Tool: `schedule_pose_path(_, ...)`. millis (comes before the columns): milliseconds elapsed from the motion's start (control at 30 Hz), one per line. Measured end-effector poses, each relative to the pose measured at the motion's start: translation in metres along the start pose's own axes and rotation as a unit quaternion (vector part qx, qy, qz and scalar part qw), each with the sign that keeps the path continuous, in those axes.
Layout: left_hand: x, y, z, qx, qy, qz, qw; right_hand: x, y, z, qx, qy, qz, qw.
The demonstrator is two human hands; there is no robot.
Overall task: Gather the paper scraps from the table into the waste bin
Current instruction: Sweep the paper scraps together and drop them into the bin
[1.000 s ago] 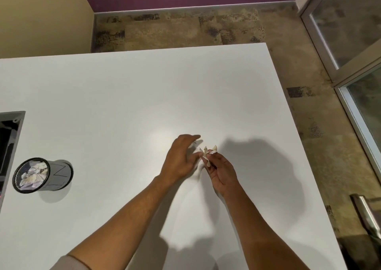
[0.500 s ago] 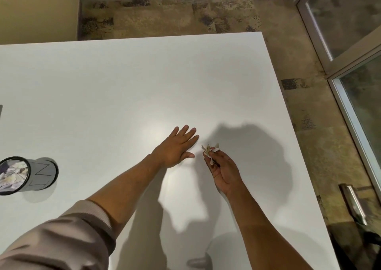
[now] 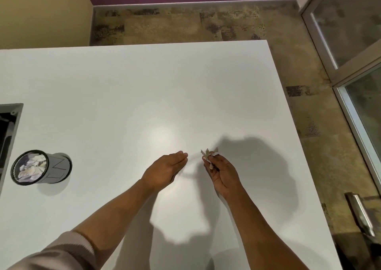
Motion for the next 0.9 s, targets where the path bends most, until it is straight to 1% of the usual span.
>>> schedule_pose_path(200, -0.002, -0.011, -0.018, -0.082, -0.004, 0.023, 0.996, 0.005, -0.007, -0.016, 0.008, -0.012, -0.015, 1.0)
schedule_pose_path(433, -0.016, -0.018, -0.026, -0.201, 0.07, 0.057, 0.975, 0.011, -0.016, -0.029, 0.003, -0.011, -0.02, 1.0)
schedule_pose_path(500, -0.02, -0.02, -0.024, -0.24, 0.086, 0.04, 0.966, 0.015, -0.019, -0.032, -0.001, -0.006, -0.031, 0.999)
schedule_pose_path(533, -0.023, -0.022, -0.023, -0.272, 0.078, 0.016, 0.959, 0.017, -0.021, -0.035, -0.003, -0.002, -0.035, 0.999)
schedule_pose_path(633, -0.033, -0.024, -0.026, -0.394, 0.026, -0.077, 0.915, 0.025, -0.027, -0.044, -0.013, 0.014, -0.044, 0.999)
schedule_pose_path(700, -0.044, -0.028, -0.032, -0.453, 0.0, -0.118, 0.884, 0.031, -0.033, -0.051, -0.01, 0.018, -0.06, 0.998)
schedule_pose_path(900, -0.082, -0.042, -0.059, -0.537, -0.106, -0.265, 0.794, 0.044, -0.067, -0.073, 0.009, 0.014, -0.101, 0.995)
Point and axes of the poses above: each hand's wrist, its own z-axis towards the middle knuckle, its own x-axis out of the palm, y = z × x, the point moved 1 cm from there along z, towards the middle knuckle, and after that the axes turned 6 degrees about -y, right-handed, at the moved point
